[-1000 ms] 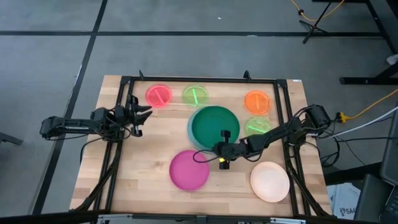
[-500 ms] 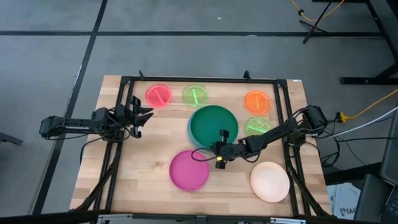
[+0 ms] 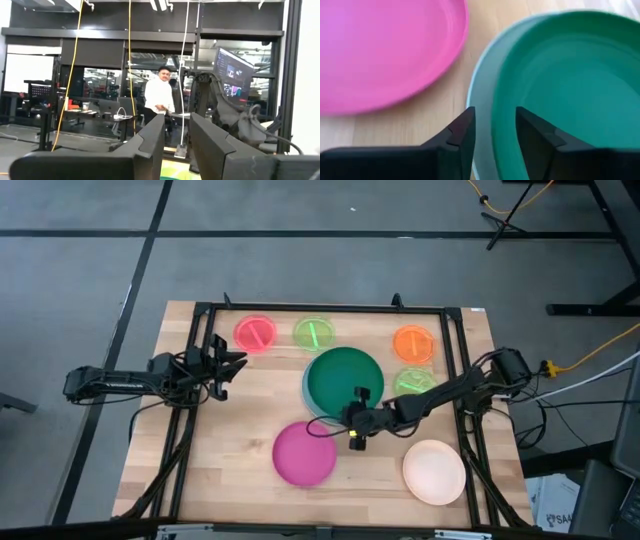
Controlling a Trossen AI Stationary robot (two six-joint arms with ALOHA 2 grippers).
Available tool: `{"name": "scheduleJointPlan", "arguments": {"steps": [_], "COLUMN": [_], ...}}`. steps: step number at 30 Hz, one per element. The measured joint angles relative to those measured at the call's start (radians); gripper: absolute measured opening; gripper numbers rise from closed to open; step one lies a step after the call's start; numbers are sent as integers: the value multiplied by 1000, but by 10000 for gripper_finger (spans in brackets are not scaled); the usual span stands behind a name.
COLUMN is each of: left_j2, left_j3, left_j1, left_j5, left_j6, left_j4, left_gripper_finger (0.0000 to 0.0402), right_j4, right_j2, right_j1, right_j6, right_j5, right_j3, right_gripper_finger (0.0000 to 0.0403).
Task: Stack plastic plates
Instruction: Stack the light orange plate on the green plate
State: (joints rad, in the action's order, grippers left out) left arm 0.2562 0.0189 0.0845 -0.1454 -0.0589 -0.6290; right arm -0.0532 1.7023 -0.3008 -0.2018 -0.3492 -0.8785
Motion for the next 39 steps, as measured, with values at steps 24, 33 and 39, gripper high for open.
{"name": "scheduleJointPlan", "arguments": {"steps": [24,33,39], "left_j2": [0,0,0], "left_j3": [0,0,0], "left_j1": [0,0,0], "left_j5": [2,-2,-2], "left_j6": [16,17,17], "left_j4": [11,11,11], "left_gripper_finger": [86,86,86], "right_j4": [-829,-577,-441], "right_j2": [-288,-261,-192], "right_j1": [-246,-261,-236], "right_j6": [-474,-496,-466], "right_j5": [28,-18,-35], "right_j3": [-133,-101,-101], "right_gripper_finger": [138,138,138]}}
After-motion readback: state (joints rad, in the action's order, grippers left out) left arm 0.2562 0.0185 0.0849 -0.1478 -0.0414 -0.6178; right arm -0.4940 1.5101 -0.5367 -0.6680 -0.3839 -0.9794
